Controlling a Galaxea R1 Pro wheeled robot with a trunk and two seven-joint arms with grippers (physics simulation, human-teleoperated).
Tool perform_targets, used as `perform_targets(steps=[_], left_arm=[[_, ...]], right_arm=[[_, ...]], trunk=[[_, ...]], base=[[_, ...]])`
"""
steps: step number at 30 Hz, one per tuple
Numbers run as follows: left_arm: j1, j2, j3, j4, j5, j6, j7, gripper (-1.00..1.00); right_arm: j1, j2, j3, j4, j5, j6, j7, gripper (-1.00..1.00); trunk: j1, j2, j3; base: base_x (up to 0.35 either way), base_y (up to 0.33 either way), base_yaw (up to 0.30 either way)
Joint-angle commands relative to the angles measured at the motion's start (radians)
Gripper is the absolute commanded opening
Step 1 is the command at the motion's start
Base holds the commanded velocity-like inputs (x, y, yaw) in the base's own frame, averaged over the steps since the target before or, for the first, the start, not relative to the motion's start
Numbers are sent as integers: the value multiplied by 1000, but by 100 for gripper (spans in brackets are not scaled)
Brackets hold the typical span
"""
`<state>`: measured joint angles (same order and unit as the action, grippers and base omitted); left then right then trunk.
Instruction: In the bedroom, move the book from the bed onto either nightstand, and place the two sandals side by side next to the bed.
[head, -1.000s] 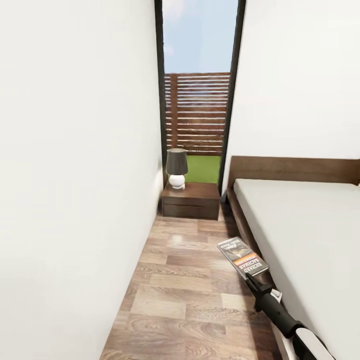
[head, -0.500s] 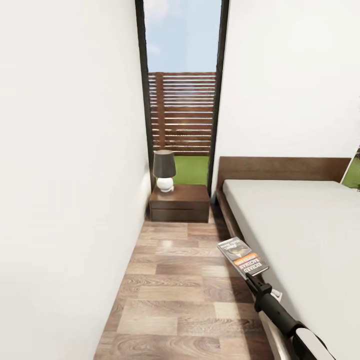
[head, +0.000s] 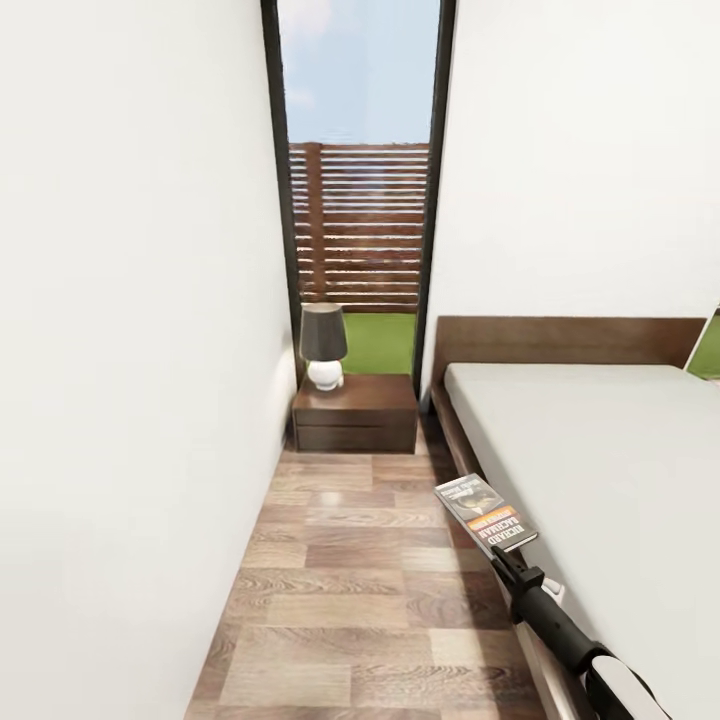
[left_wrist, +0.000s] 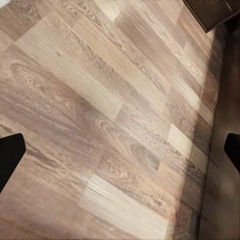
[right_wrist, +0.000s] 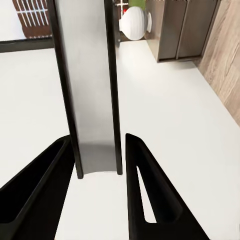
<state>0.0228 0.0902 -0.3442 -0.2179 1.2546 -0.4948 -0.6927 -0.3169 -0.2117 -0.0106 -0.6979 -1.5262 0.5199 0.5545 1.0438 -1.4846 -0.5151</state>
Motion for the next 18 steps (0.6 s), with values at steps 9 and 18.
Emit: perform_targets(steps=[9, 18], left_arm=[[0, 1, -9, -1, 9, -4, -1, 100], [0, 2, -8, -1, 9, -4, -1, 100]], right_arm=[[-1, 0, 1, 0, -11, 9, -1, -100], [-1, 0, 1, 0, -11, 9, -1, -100]], trunk=[[0, 0, -1], [0, 0, -1]], base=[[230, -26, -1], [230, -108, 0]])
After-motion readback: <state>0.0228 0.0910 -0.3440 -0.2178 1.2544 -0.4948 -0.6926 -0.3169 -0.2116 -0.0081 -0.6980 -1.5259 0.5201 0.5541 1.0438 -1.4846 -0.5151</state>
